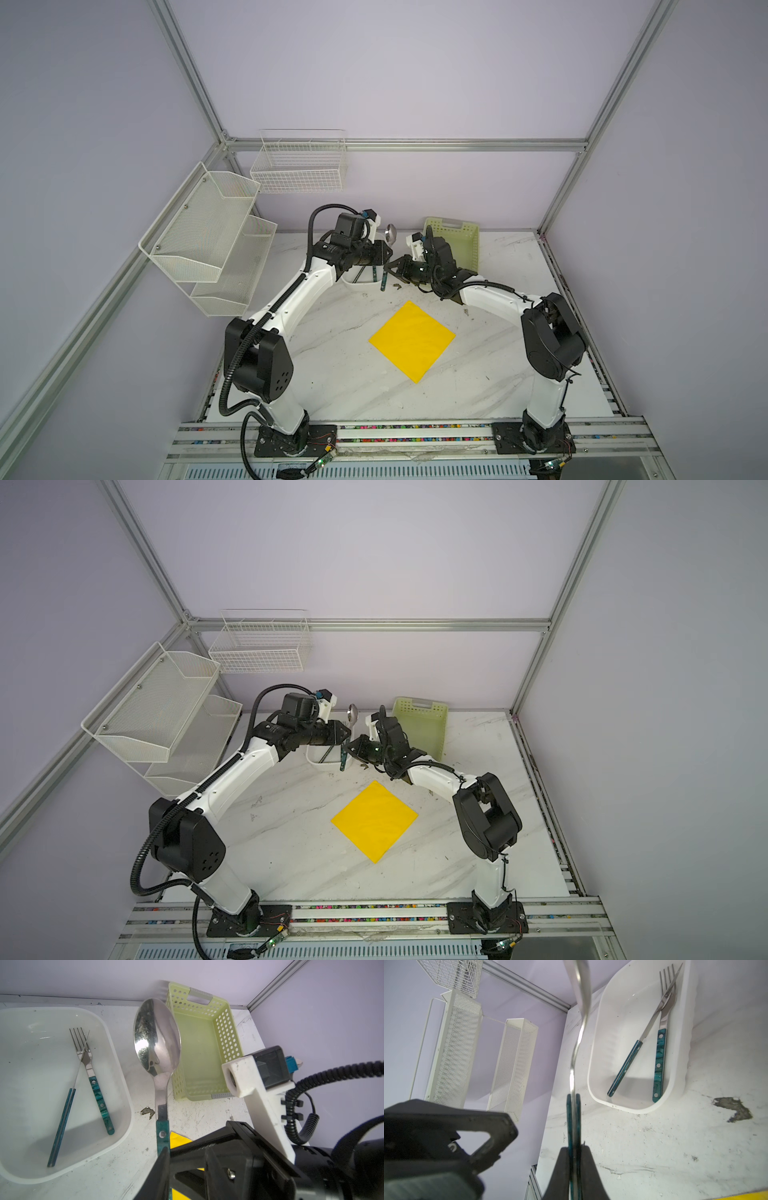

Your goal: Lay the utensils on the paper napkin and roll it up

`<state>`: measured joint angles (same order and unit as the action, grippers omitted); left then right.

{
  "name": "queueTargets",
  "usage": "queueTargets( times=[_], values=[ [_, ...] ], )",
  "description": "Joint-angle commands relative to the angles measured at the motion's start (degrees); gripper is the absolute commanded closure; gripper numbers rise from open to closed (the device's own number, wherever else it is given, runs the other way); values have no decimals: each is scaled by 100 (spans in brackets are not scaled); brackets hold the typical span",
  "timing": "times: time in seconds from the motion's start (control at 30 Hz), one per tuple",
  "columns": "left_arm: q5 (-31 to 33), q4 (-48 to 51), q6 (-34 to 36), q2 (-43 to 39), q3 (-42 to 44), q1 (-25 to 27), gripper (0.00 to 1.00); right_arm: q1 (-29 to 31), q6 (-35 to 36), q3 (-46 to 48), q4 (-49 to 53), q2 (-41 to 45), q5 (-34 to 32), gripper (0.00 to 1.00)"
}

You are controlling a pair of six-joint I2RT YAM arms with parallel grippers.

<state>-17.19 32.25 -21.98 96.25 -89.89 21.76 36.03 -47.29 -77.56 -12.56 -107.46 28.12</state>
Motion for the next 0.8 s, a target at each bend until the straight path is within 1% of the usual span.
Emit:
queueTargets(
  times=[0.0, 0.17, 0.37, 0.6, 0.77],
  values=[
    [-28, 140, 43, -284, 225, 21, 71, 14, 142, 41, -89, 317, -88, 96],
    [22, 447, 79, -212, 58, 19, 70, 20, 466, 90, -51, 407, -83, 96],
    [45, 858, 66, 42, -378, 48, 68, 17, 962, 111, 107, 505, -45, 96],
    [-159, 850, -50, 137, -570, 80, 66, 20, 1510, 83, 483, 612, -52, 96],
    [-118, 737, -135, 94, -612, 110, 66, 27, 1670, 57, 601, 650, -14, 96]
  ],
)
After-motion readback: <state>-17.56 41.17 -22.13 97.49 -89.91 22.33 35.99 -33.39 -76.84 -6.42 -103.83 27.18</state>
